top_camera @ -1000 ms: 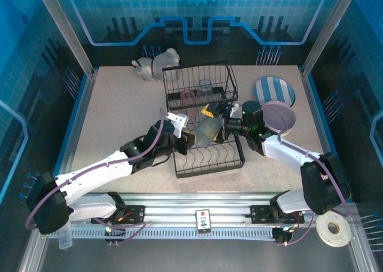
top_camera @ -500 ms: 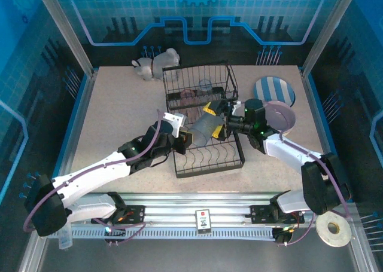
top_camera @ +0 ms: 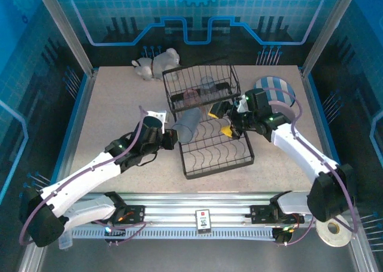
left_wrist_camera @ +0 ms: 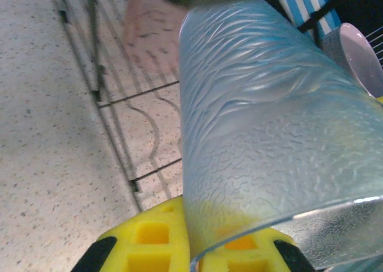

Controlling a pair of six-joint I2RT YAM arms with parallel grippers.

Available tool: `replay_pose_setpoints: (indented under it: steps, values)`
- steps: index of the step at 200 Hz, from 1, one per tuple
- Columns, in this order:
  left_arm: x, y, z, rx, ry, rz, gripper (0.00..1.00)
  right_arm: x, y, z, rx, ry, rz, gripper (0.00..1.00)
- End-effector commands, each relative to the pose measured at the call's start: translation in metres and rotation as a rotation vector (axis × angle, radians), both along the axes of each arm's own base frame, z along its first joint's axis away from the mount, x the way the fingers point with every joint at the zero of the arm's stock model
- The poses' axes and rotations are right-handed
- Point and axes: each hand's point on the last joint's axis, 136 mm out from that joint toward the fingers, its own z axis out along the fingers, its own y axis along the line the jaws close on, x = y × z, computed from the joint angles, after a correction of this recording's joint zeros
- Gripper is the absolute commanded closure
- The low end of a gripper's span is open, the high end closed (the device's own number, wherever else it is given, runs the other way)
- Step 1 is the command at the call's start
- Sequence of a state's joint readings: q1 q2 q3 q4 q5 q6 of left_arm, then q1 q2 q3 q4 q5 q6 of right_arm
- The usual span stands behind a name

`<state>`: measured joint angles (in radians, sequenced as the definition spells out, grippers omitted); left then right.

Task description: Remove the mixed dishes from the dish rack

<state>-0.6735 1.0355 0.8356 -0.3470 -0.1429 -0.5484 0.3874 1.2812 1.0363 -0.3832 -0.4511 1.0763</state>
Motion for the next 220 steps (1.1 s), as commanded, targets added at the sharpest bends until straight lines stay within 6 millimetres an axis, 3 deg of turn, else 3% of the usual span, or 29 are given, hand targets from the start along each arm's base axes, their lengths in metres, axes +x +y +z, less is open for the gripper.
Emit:
replay_pose_setpoints:
  steps: [1, 28, 60, 128, 180, 220]
  values:
    - [-0.004, 0.018, 0.030, -0.025, -0.007, 0.055, 1.00, 0.011, -0.019, 0.105, -0.132, -0.550, -0.007, 0.00]
    - [-0.012, 0.035, 0.038, -0.012, 0.003, 0.082, 1.00, 0.011, -0.021, 0.104, -0.130, -0.578, -0.029, 0.00]
    - [-0.017, 0.051, 0.038, 0.007, 0.016, 0.115, 1.00, 0.017, -0.022, 0.085, -0.086, -0.538, -0.045, 0.00]
    - [-0.023, 0.081, 0.036, 0.039, 0.087, 0.206, 1.00, 0.017, -0.021, 0.090, -0.130, -0.620, 0.000, 0.00]
    - [-0.022, 0.097, 0.031, 0.049, 0.285, 0.265, 1.00, 0.008, -0.020, 0.088, -0.168, -0.695, 0.022, 0.00]
    - [-0.015, 0.114, 0.018, 0.075, 0.586, 0.343, 1.00, -0.003, -0.015, 0.091, -0.207, -0.778, 0.054, 0.00]
